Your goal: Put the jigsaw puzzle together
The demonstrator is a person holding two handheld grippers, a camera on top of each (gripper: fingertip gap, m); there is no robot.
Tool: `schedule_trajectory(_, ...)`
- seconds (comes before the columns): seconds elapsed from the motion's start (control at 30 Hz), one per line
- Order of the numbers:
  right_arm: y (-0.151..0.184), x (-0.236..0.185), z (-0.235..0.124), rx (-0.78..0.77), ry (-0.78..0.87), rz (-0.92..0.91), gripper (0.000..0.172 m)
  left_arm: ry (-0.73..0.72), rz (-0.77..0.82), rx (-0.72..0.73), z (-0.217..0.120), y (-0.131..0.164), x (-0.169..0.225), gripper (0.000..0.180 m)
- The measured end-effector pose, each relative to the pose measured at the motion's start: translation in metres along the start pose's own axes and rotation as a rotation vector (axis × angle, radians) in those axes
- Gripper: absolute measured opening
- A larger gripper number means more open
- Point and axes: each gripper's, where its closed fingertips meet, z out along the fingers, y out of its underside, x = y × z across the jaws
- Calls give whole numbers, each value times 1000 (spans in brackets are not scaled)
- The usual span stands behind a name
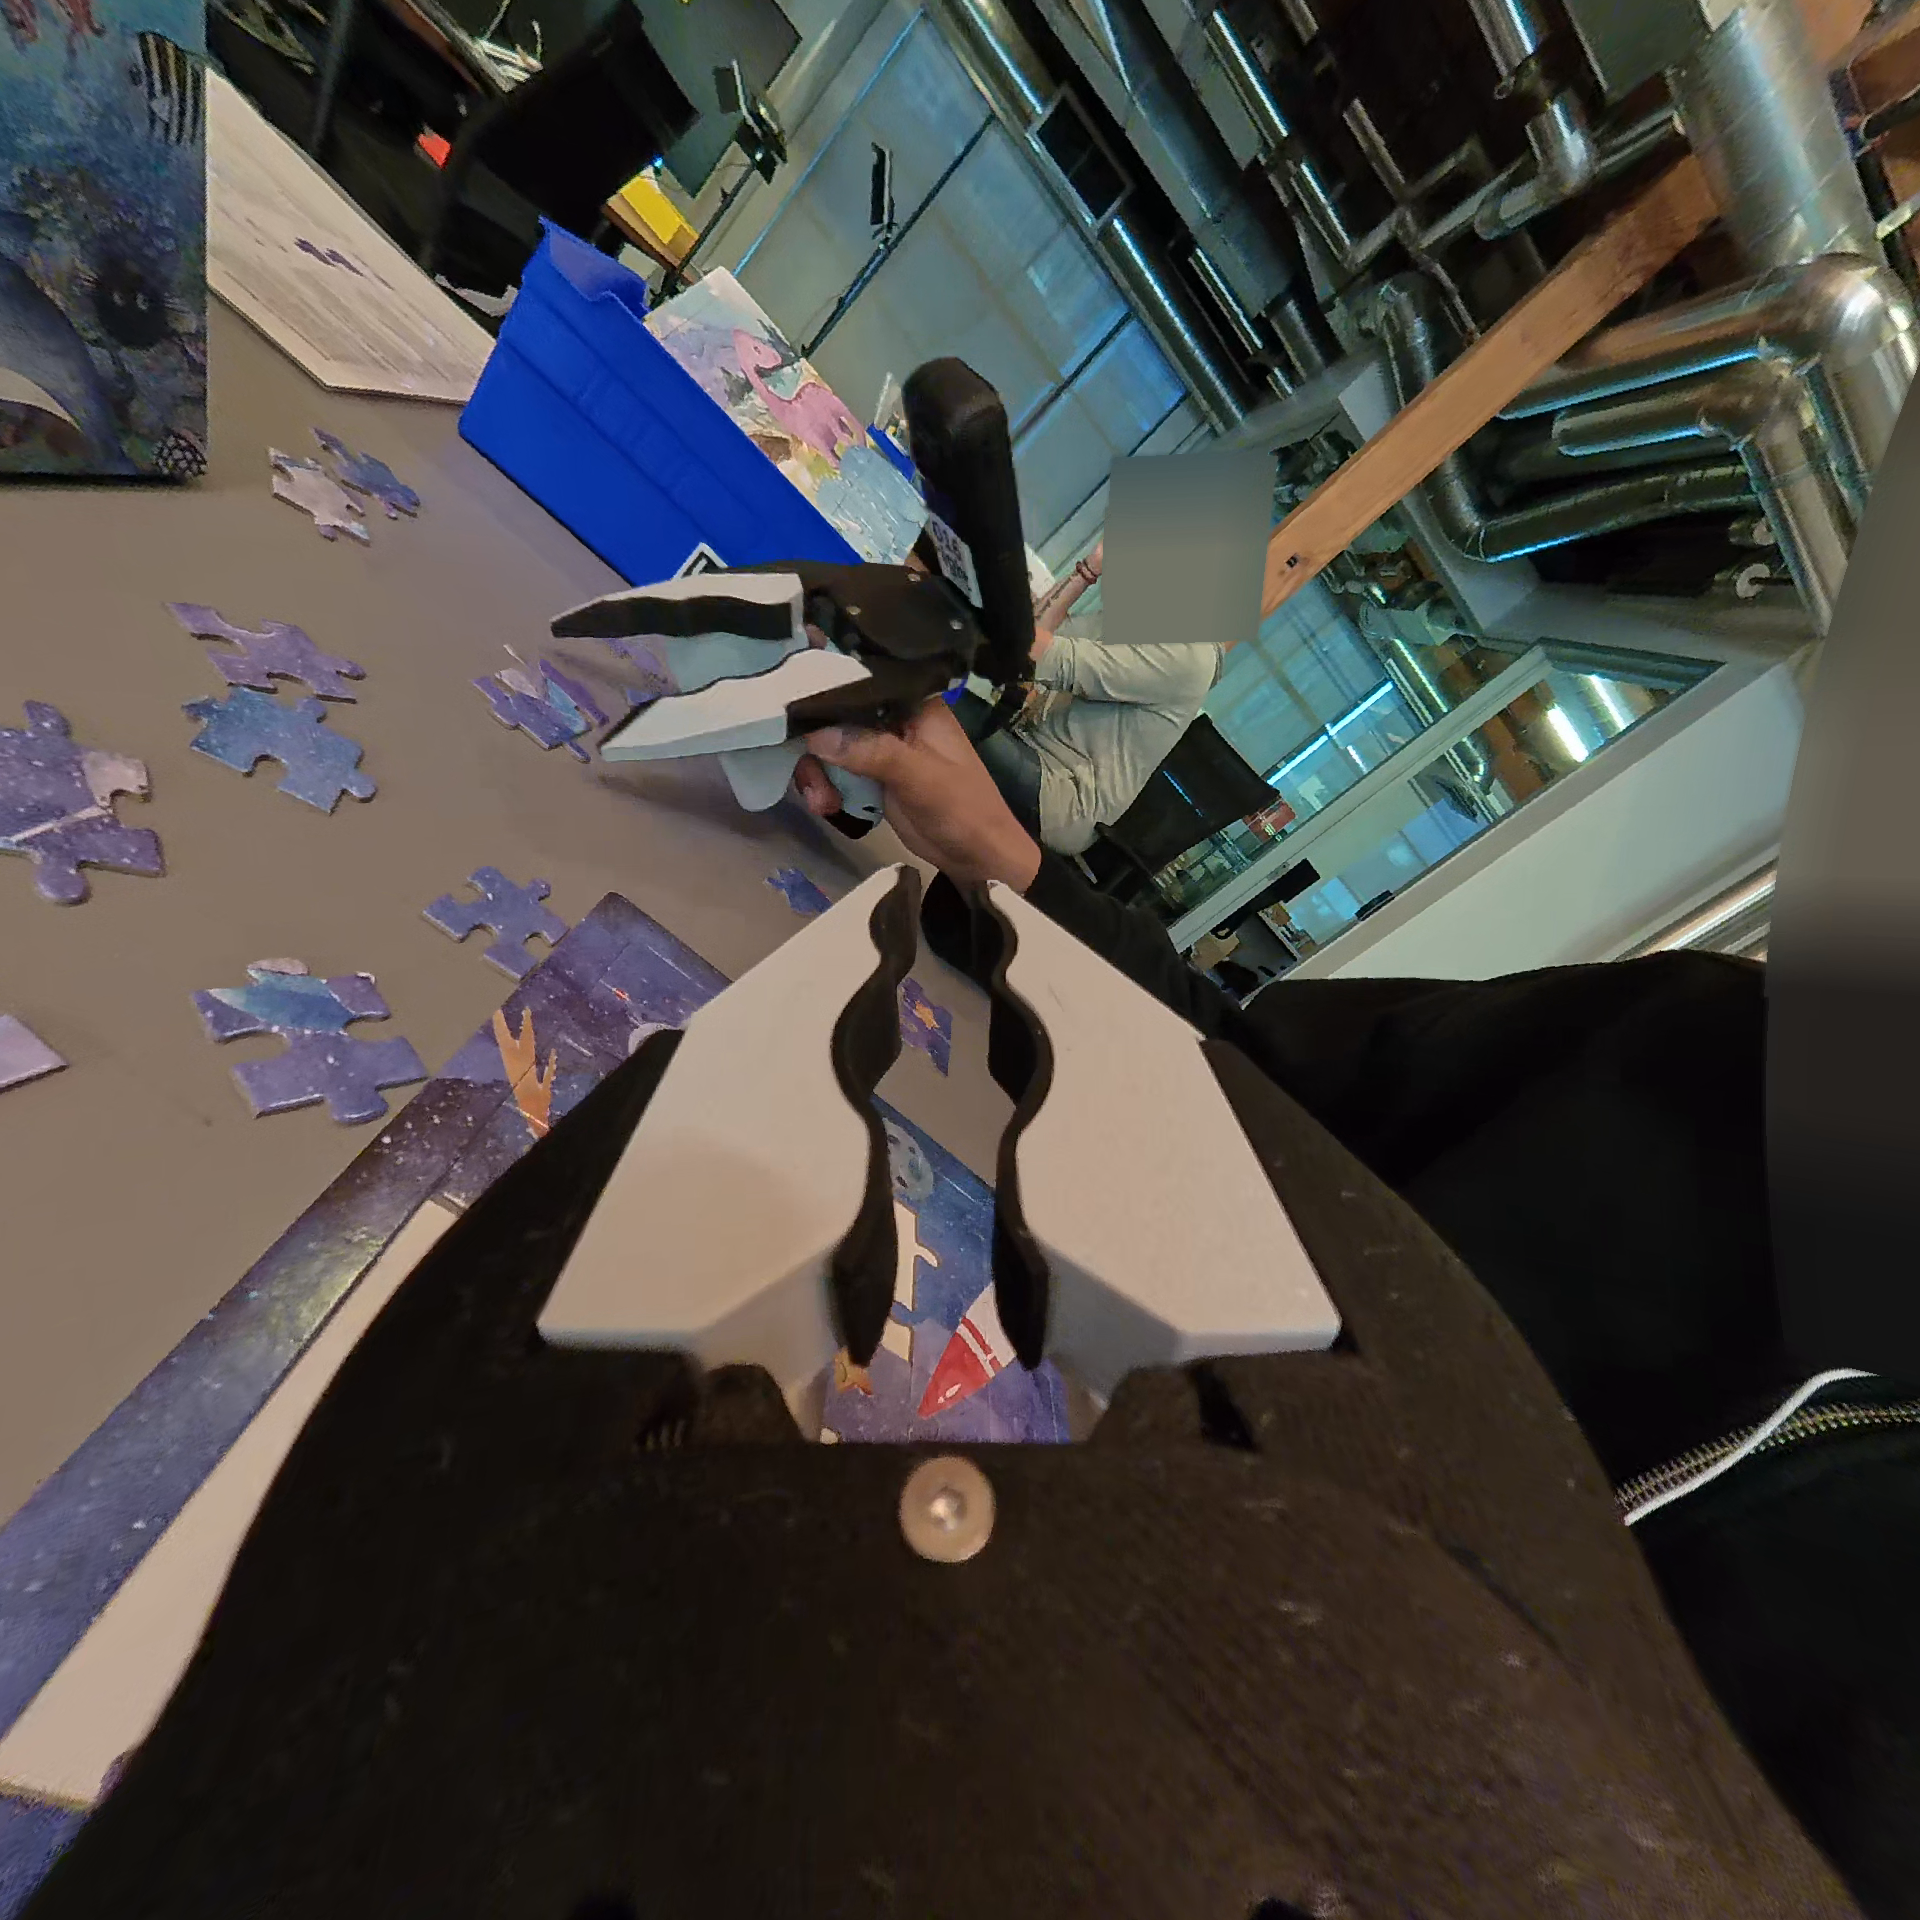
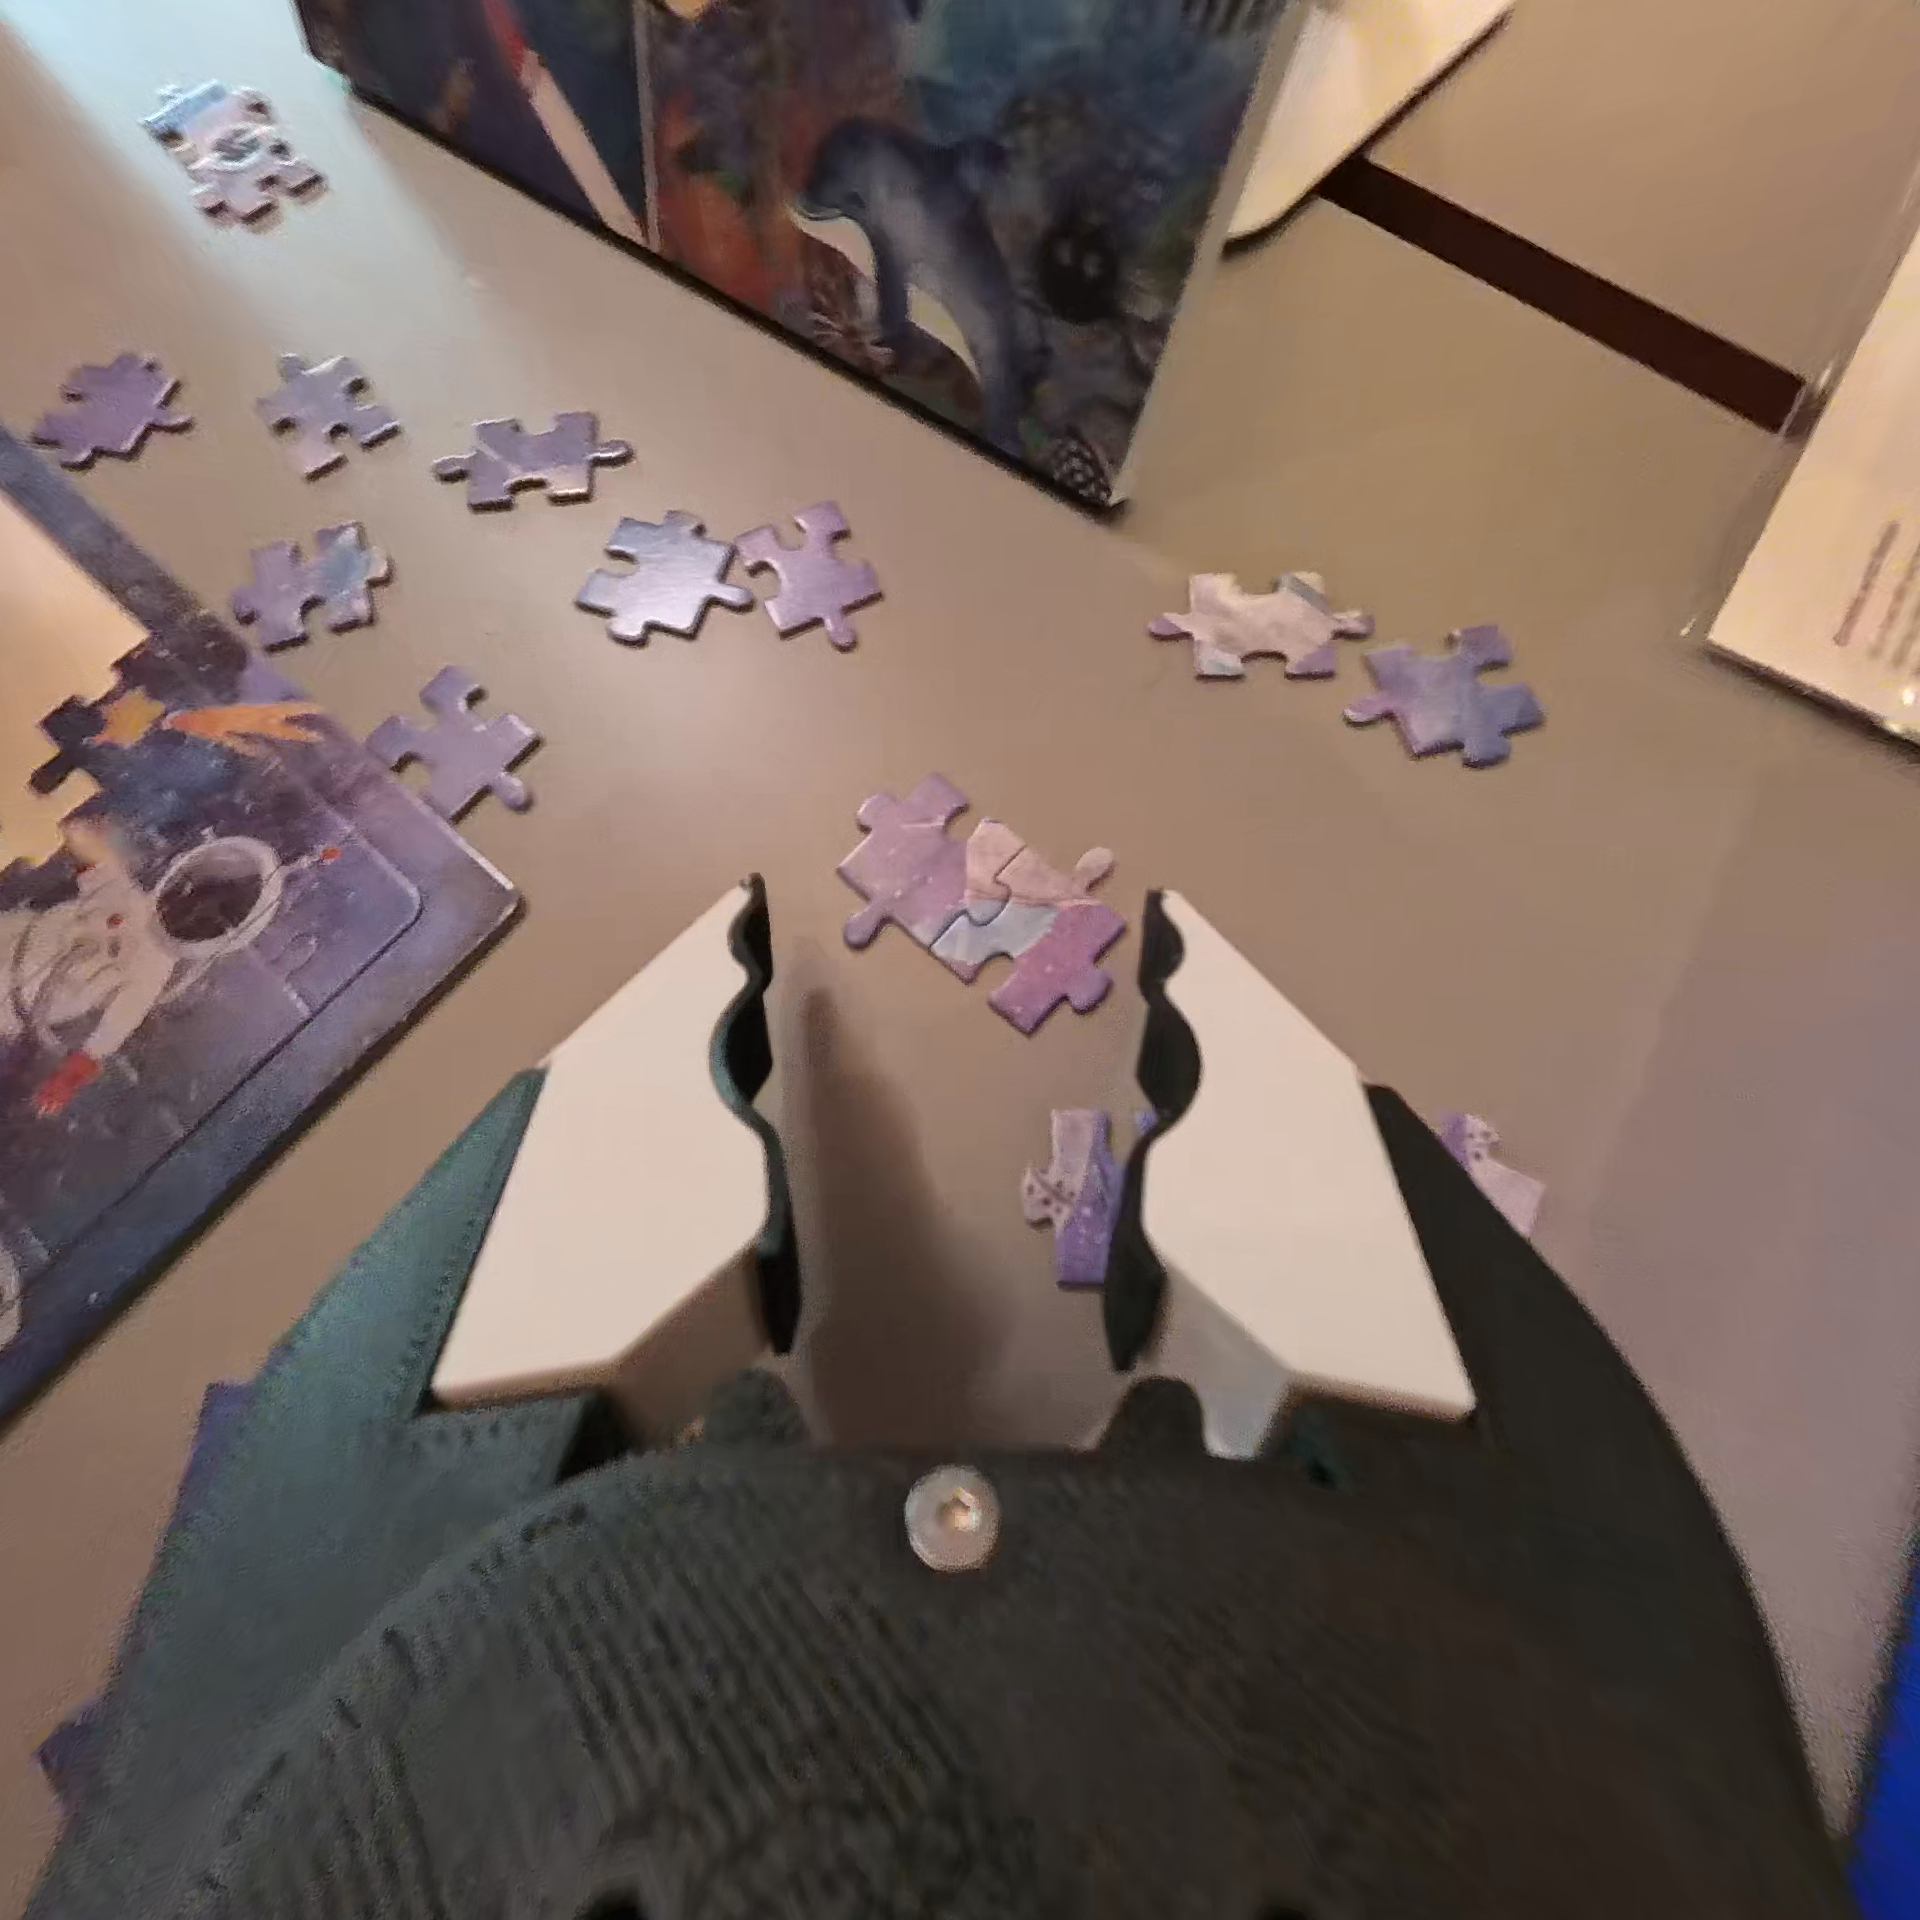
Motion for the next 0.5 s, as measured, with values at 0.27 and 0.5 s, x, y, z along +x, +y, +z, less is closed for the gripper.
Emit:
schedule_trajectory(0.27, 5, -16, 17, -64, -48, -104, 59, -2, 8, -4, 1, 1, 1, 7)
schedule_trajectory(0.5, 8, -51, 5, -65, -151, -251, 63, -9, 25, 2, -2, -2, 3, 7)
